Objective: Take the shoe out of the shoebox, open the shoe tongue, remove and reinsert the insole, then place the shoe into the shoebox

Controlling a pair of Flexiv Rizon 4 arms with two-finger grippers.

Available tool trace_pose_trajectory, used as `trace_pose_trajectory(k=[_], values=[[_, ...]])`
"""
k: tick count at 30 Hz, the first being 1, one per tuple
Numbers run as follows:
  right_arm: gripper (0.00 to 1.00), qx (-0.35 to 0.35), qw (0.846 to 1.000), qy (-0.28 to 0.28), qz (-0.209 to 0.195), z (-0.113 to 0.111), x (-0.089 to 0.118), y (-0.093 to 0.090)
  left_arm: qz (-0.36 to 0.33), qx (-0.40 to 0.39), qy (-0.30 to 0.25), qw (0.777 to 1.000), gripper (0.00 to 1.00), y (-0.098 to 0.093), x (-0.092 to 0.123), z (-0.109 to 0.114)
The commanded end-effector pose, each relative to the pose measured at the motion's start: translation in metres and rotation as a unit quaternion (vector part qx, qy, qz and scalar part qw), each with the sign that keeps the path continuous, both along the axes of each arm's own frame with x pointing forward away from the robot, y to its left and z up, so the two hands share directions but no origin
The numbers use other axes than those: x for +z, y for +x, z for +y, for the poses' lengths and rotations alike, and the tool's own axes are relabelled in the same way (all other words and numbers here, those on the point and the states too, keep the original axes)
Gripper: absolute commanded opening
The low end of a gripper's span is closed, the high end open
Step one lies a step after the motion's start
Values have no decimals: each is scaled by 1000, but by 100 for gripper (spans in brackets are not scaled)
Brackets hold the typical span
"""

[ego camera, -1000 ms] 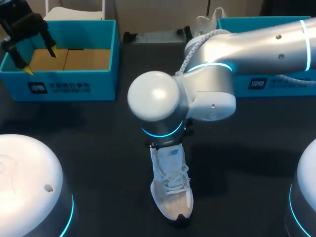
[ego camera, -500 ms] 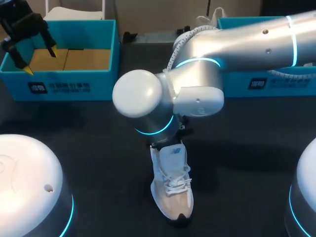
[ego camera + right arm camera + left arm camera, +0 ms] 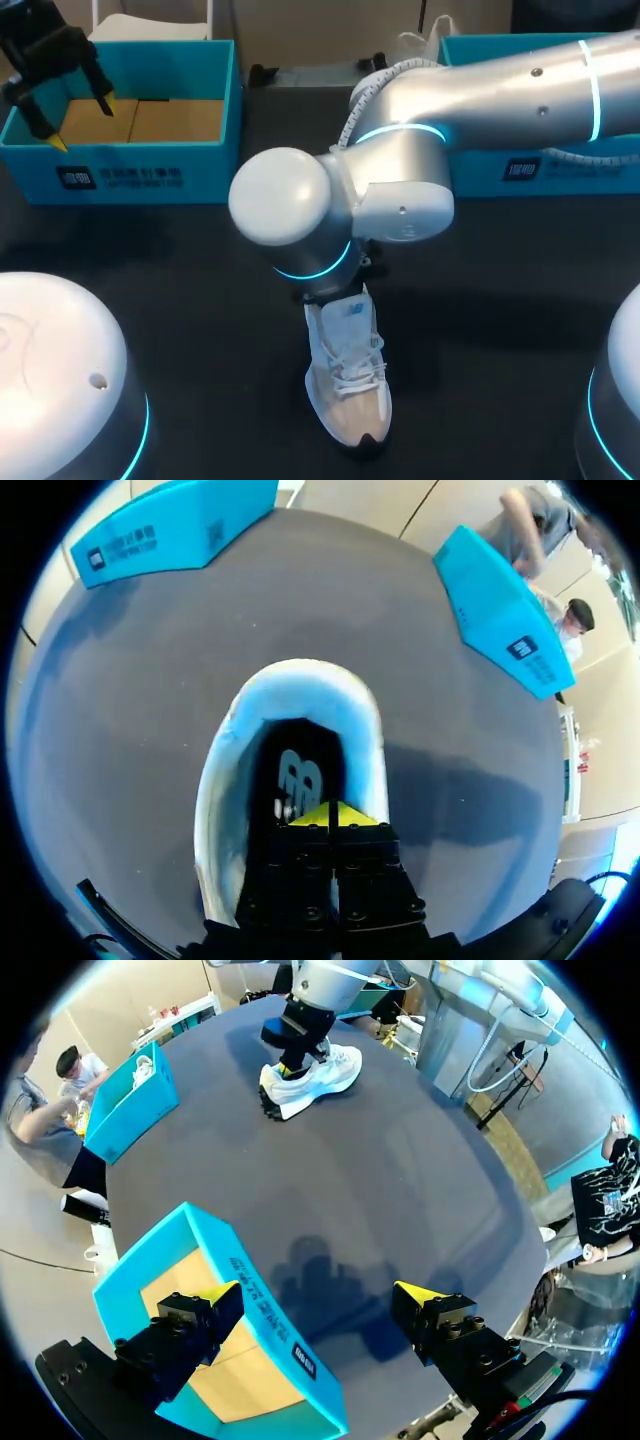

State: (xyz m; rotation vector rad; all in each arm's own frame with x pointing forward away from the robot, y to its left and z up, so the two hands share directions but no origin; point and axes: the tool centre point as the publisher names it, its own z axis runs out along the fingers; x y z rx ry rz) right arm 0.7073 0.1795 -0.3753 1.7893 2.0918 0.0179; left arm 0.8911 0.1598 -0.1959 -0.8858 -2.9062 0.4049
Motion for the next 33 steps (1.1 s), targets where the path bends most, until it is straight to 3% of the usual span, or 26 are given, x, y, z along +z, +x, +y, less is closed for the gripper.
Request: trace_pose_trajectory(k=[1, 10, 19, 25, 33], values=[[0, -17, 1000, -5, -21, 1, -3, -10, 0, 0, 1, 1000, 100, 0, 0, 0], [0, -40, 999, 14, 32, -9, -41, -6, 0, 0, 1, 1000, 100, 0, 0, 0], [0, -22, 998, 53, 15, -1, -28, -15, 0, 0, 1, 1000, 100, 0, 0, 0], [0, -26, 999, 39, -6, -3, -13, -19, 0, 0, 1, 1000, 100, 0, 0, 0], [0, -21, 995, 90, 36, -5, -40, -12, 0, 0, 1, 1000, 100, 0, 0, 0]])
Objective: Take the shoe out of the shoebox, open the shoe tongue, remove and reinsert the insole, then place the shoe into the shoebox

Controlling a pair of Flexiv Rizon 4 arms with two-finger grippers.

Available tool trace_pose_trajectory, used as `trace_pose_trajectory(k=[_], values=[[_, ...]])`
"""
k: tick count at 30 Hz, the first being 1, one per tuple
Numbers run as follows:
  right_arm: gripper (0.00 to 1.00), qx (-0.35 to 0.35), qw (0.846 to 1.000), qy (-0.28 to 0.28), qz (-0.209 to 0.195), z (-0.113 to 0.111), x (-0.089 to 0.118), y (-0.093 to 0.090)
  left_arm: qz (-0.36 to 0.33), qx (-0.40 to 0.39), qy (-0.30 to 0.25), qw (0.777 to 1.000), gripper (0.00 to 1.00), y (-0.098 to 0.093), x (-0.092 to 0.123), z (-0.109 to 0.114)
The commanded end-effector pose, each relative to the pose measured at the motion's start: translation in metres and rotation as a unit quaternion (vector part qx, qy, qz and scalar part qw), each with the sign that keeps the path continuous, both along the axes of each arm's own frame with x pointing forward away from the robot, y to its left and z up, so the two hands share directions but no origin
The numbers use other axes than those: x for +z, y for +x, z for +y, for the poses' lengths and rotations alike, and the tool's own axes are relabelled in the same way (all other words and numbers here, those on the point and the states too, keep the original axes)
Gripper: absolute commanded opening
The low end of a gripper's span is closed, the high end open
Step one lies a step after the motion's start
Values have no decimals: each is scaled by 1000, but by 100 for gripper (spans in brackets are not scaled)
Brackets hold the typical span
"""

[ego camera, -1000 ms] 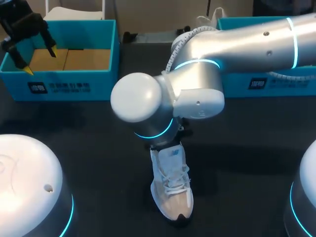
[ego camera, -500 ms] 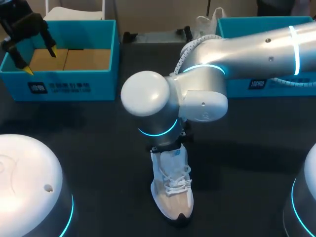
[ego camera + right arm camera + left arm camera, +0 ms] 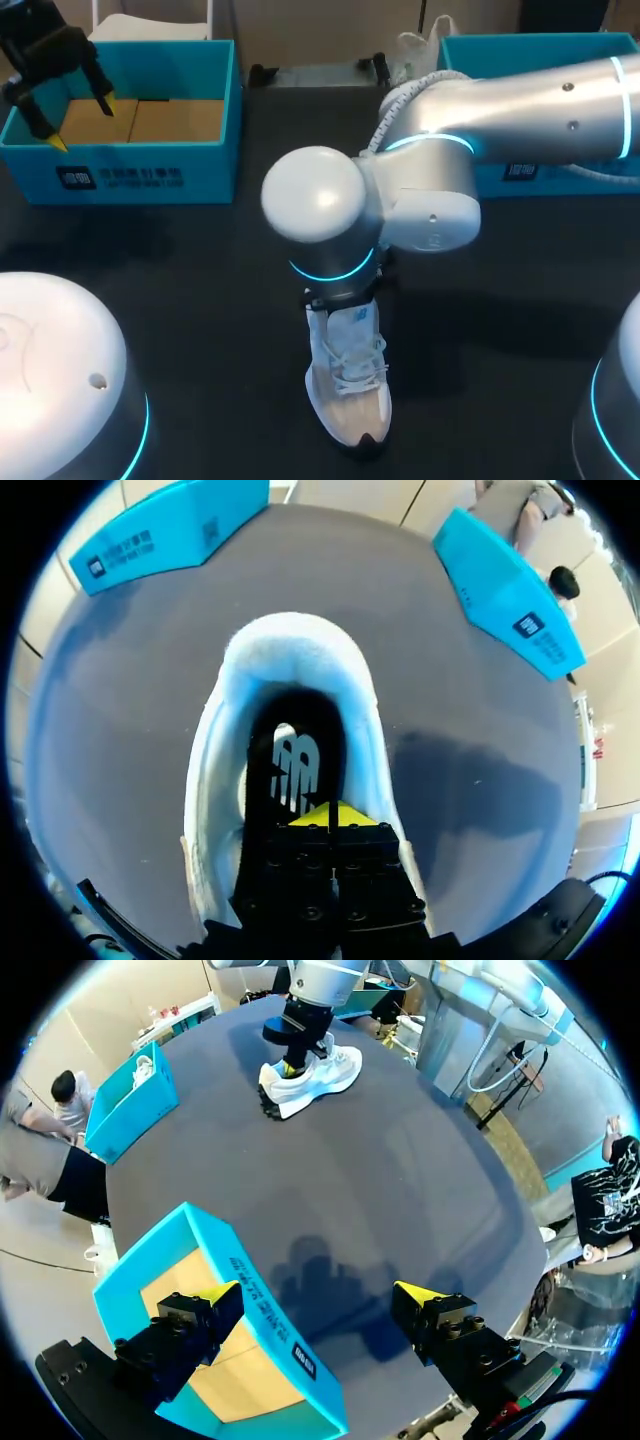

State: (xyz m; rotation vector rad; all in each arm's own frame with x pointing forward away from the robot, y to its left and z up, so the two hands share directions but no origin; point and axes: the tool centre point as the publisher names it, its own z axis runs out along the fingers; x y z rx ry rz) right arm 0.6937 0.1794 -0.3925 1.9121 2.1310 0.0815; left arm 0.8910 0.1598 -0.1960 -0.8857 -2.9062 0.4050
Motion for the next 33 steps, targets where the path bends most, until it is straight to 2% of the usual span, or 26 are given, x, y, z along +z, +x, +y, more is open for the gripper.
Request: trace_pose_trajectory(k=[1, 5, 12, 21, 25, 33], values=[[0, -2, 999, 38, 15, -4, -24, 2, 0, 0, 1, 1000, 100, 0, 0, 0], [0, 3, 998, 54, 17, 1, -26, 0, 0, 0, 1, 1000, 100, 0, 0, 0], [0, 8, 997, 70, 8, 7, -6, -5, 0, 0, 1, 1000, 100, 0, 0, 0], [0, 35, 995, 92, 4, 13, 20, 8, 0, 0, 1, 1000, 100, 0, 0, 0], [0, 55, 997, 51, -12, 15, 17, 18, 0, 0, 1, 1000, 100, 0, 0, 0], [0, 78, 996, 6, -34, 17, 2, 28, 0, 0, 1, 1000, 100, 0, 0, 0]])
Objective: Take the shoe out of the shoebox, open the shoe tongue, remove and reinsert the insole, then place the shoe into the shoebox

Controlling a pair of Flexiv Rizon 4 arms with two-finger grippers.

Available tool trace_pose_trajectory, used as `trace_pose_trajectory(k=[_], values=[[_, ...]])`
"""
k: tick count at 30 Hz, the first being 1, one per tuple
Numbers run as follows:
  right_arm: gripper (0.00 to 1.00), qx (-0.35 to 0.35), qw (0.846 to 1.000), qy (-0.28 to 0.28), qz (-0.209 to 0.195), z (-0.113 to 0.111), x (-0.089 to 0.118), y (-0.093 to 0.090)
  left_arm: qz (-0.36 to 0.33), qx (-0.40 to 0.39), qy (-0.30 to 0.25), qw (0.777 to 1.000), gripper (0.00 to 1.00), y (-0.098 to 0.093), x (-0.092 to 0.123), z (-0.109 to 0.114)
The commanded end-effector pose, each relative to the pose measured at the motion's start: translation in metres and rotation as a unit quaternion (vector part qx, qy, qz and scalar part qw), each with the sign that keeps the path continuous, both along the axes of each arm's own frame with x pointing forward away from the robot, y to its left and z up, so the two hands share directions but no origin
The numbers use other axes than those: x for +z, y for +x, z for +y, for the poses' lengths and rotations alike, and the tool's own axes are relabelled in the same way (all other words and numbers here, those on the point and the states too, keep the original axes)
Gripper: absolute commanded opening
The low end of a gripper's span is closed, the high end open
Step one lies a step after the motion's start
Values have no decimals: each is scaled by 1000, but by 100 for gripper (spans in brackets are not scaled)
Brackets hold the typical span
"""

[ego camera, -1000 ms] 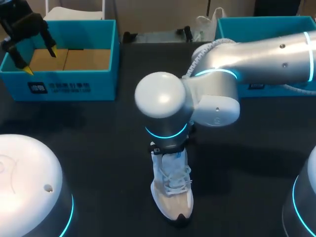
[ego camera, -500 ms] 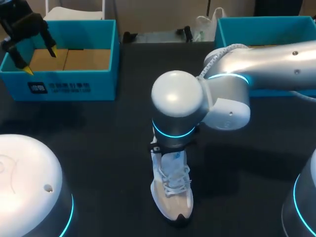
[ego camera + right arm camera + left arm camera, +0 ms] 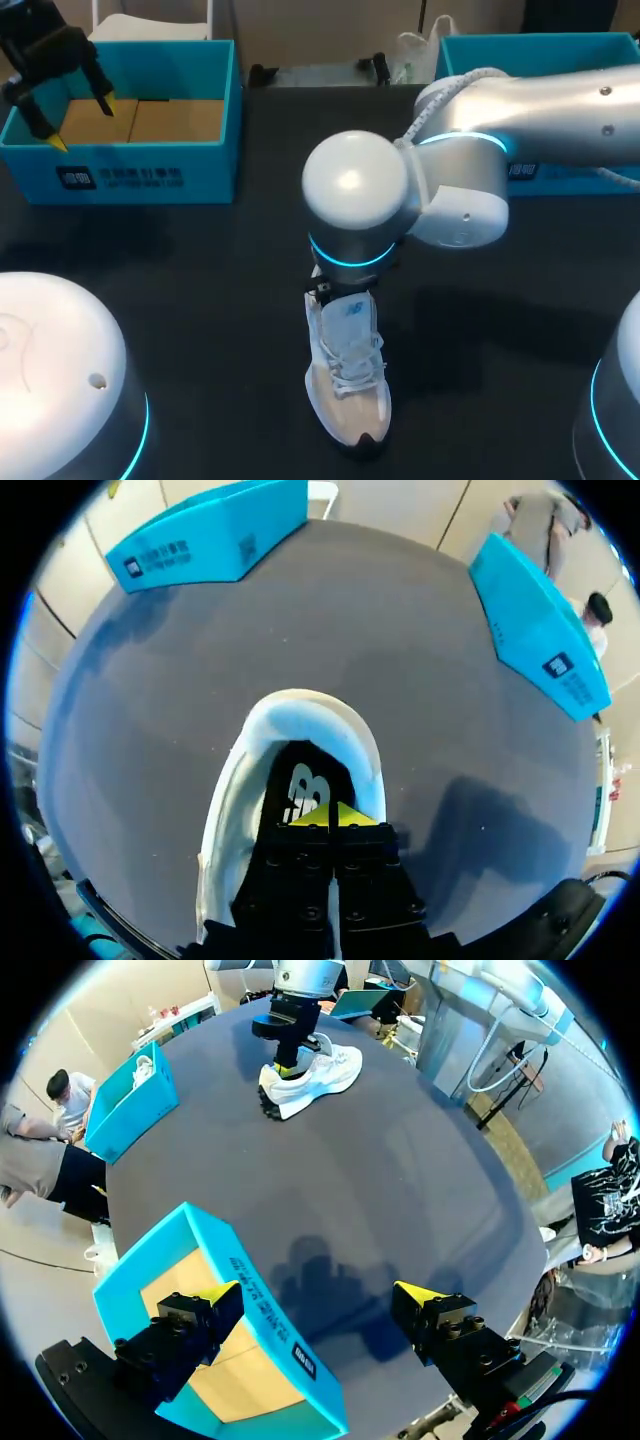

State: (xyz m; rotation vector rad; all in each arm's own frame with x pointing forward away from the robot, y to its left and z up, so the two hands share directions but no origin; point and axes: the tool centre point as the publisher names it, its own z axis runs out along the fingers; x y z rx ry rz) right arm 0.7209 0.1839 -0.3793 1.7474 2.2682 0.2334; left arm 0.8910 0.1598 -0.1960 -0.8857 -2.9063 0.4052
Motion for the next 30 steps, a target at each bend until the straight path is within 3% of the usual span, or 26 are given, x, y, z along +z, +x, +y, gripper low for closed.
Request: trace_pose_trajectory(k=[1, 10, 23, 30], values=[[0, -4, 999, -31, -8, 13, -13, 1, 0, 0, 1, 1000, 100, 0, 0, 0], [0, -11, 999, -39, 6, 12, -27, 1, 0, 0, 1, 1000, 100, 0, 0, 0], [0, -47, 997, -54, -12, 6, 6, -39, 0, 0, 1, 1000, 100, 0, 0, 0], [0, -65, 996, -56, 2, -1, -8, -40, 0, 0, 1, 1000, 100, 0, 0, 0]])
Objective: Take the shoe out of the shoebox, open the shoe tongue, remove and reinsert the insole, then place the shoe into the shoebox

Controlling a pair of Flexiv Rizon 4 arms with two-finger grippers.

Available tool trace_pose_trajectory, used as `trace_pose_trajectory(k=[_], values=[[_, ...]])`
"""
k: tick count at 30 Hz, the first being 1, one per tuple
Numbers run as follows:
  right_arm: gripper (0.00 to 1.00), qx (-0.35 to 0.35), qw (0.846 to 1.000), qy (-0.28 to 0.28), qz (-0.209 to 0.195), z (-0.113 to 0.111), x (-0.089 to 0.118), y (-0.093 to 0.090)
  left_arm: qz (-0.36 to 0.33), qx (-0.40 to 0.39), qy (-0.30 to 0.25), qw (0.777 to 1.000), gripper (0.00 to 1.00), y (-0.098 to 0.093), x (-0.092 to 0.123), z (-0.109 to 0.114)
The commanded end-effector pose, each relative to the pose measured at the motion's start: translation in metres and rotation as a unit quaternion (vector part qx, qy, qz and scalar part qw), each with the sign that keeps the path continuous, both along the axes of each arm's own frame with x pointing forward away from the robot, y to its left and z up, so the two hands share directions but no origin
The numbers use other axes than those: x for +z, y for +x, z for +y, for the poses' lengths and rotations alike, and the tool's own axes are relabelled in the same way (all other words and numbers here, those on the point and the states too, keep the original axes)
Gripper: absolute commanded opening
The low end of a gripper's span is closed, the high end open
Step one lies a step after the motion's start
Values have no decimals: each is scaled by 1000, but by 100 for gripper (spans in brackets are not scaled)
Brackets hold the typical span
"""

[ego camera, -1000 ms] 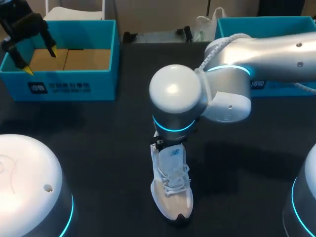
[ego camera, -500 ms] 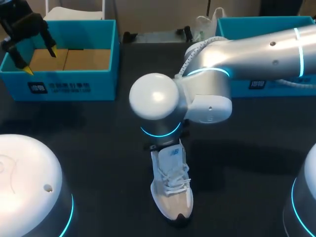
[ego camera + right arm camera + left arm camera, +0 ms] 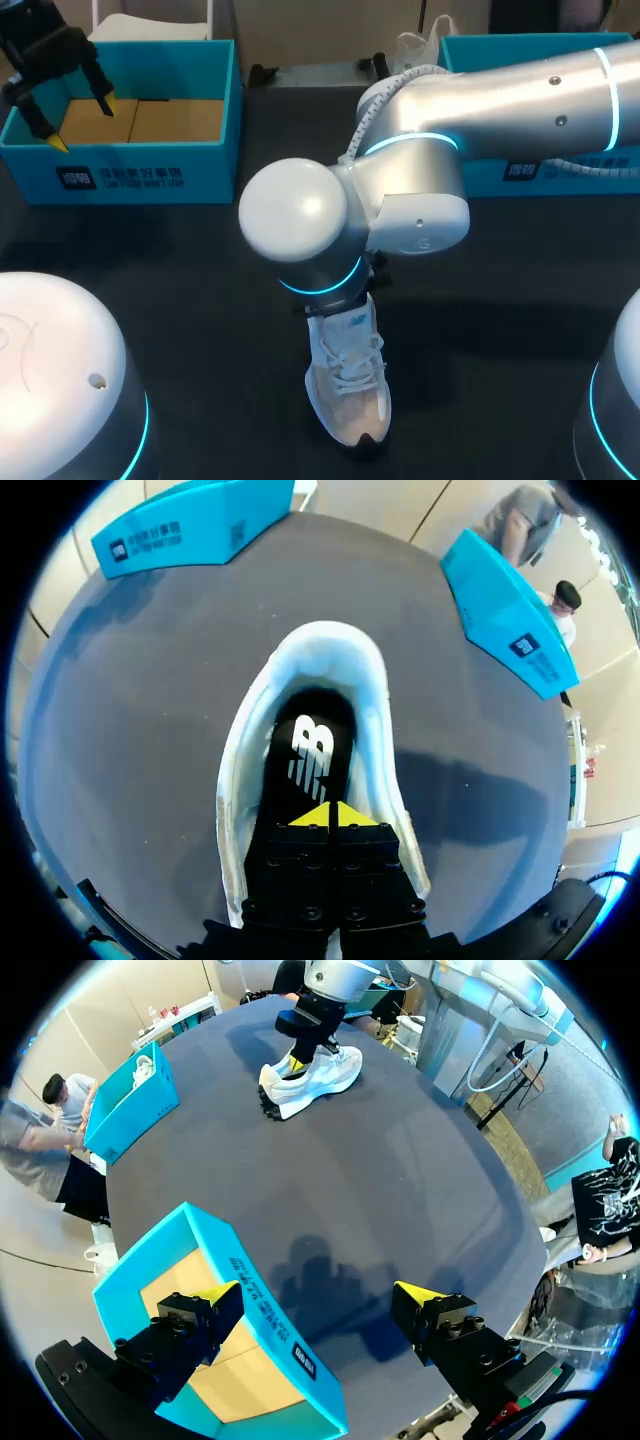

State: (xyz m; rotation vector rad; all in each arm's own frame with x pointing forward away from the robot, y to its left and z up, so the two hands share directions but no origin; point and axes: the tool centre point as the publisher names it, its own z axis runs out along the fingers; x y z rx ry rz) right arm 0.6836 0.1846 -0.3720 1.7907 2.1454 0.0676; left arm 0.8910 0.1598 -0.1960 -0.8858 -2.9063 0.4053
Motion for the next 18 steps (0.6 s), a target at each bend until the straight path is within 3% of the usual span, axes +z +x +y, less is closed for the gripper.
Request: trace_pose_trajectory(k=[1, 11, 18], values=[[0, -18, 1000, 2, 1, -1, -18, -2, 0, 0, 1, 1000, 100, 0, 0, 0], [0, -30, 998, -43, 19, 2, -32, 4, 0, 0, 1, 1000, 100, 0, 0, 0], [0, -27, 998, -39, 36, 8, -42, 6, 0, 0, 1, 1000, 100, 0, 0, 0]])
